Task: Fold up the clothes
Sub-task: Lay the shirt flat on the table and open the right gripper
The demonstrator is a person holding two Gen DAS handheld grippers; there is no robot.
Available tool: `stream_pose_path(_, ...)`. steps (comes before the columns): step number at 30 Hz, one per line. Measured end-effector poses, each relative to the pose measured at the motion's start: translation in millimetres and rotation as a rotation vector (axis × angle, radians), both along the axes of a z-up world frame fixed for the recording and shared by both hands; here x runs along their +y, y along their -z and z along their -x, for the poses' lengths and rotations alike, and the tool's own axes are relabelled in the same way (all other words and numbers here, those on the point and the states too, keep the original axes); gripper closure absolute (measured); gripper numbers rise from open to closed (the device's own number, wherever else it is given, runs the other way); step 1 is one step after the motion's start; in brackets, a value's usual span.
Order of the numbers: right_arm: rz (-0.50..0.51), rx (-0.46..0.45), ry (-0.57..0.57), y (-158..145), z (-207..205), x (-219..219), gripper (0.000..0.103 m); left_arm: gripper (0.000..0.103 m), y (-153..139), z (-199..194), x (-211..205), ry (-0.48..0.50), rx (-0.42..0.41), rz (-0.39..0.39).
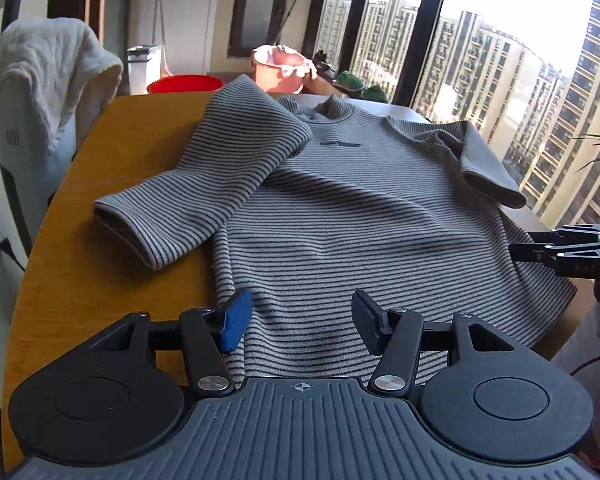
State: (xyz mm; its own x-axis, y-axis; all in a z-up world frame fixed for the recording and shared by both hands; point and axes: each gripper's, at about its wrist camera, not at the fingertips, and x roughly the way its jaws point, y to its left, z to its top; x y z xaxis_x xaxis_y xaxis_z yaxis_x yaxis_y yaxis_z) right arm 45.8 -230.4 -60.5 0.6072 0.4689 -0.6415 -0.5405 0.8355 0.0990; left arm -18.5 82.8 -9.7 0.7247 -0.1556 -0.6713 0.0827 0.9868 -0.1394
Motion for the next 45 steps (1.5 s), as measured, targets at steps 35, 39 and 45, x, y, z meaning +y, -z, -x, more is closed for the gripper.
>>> stream_pose_path(35, -0.246, 0.046, 0.256, -23, 94, 20, 0.0, 0.0, -42, 84, -72, -0.19, -0.142, -0.071)
stream_pose_path(39, -0.154, -0.023, 0.229, -26, 126, 50, 0.0, 0.0, -37, 101, -96, -0.237, -0.113, -0.09)
stream_pose_path(45, -0.056, 0.023, 0.305, -19, 122, 66, 0.0, 0.0, -17, 104, -91, -0.305, -0.032, -0.045)
